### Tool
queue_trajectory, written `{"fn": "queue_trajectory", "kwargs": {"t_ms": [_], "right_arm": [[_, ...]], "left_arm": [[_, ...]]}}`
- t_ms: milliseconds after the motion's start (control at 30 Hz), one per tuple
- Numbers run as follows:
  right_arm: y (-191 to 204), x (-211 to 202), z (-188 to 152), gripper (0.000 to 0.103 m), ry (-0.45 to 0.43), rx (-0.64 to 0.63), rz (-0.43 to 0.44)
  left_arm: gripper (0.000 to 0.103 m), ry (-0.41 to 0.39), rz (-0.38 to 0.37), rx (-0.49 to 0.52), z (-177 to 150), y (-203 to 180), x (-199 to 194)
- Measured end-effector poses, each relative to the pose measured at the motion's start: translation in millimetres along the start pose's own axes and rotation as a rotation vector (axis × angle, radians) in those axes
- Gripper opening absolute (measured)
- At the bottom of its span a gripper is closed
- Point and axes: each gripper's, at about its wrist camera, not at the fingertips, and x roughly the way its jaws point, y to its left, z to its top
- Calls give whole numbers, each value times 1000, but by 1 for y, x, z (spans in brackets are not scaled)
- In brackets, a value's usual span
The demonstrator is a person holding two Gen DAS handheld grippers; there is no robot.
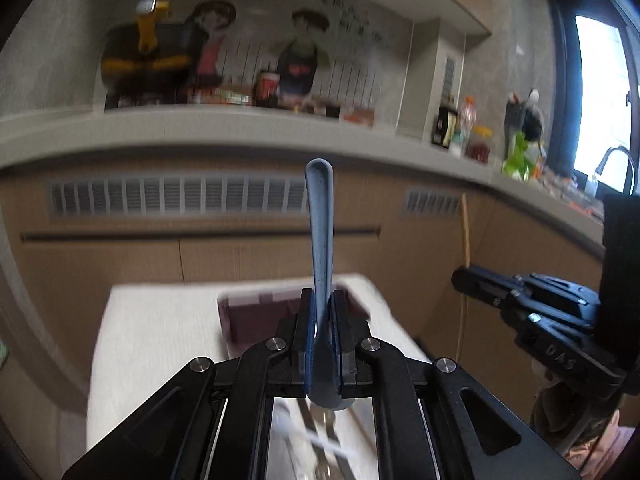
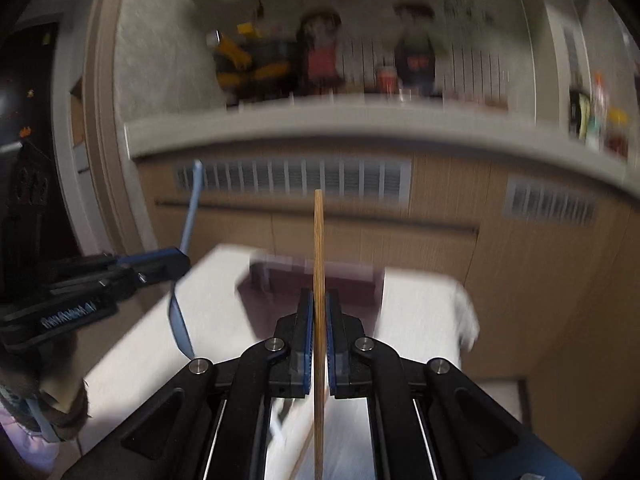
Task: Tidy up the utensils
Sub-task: 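Lift the chopstick and blue-grey spoon and drop them into the maroon caddy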
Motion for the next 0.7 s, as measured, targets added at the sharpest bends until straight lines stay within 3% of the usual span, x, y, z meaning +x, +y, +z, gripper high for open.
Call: {"fn": "queue_trajectory", "kwargs": {"t_ms": [100, 233, 433, 700], "right_arm": [[1, 4, 46, 5, -116, -26, -25], [0, 31, 73, 5, -184, -29, -41], [0, 88, 79, 5, -144, -30, -60], [-14, 135, 59, 5, -132, -23, -106]], "left_arm": [[8, -51, 11, 0, 24, 7, 17], [8, -60, 25, -14, 36, 21, 44], [8, -22, 48, -45, 32, 41, 83], [8, 41, 65, -65, 14, 52, 123]]}}
